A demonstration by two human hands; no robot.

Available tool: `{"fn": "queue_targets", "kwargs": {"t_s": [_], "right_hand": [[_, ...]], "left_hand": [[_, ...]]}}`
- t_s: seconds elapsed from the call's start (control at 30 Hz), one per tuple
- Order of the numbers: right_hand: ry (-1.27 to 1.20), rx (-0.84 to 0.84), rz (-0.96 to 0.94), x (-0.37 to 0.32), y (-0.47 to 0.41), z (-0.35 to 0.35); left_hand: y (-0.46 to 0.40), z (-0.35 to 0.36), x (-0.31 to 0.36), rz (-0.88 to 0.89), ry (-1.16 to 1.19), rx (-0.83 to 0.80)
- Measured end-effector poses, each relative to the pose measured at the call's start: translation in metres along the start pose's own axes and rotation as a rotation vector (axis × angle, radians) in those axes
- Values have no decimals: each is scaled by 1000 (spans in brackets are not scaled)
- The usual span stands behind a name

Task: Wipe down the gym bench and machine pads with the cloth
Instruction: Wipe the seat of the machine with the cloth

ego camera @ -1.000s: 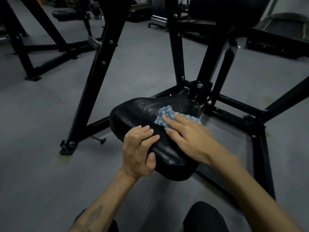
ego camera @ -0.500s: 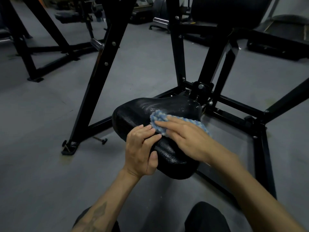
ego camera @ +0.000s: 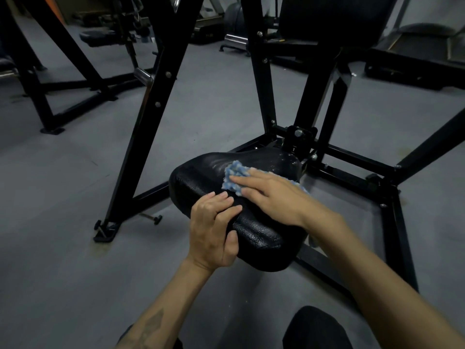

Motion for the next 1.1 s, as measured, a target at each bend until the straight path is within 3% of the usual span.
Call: {"fn": "queue_targets", "kwargs": {"t_s": [0.17,0.37,0.53,0.67,0.77,0.9,1.1], "right_hand": [[42,33,105,8,12,6],[7,-10,12,-13,3,10],[23,20,124,-8,-1,11],[-2,-23,25,-24,5,14],[-29,-72,29,-14,-13,4],[20,12,94,-12,-3,14],[-37,-11,-4,-16,-20,8]], "left_hand": [[-2,-8,-3,27,27,-103],[-6,-28,1,36,-41,-230],[-7,-37,-8,-145,-109,-251],[-4,-34,-3,-252,-79,-267],[-8,-36,-6,-236,-88,-280],[-5,-37,-11,-187,-88,-227],[-4,-33,-8,-225,-104,-183]]}}
Point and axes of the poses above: each hand's wrist, its own y-axis away from the middle knuckle, its own z-axis out of the palm, x = y × z, the point moved 3 cm from there along -y, towards the middle knuckle, and after that the axes turned 10 degrees about -x, right-handed, at the moved point
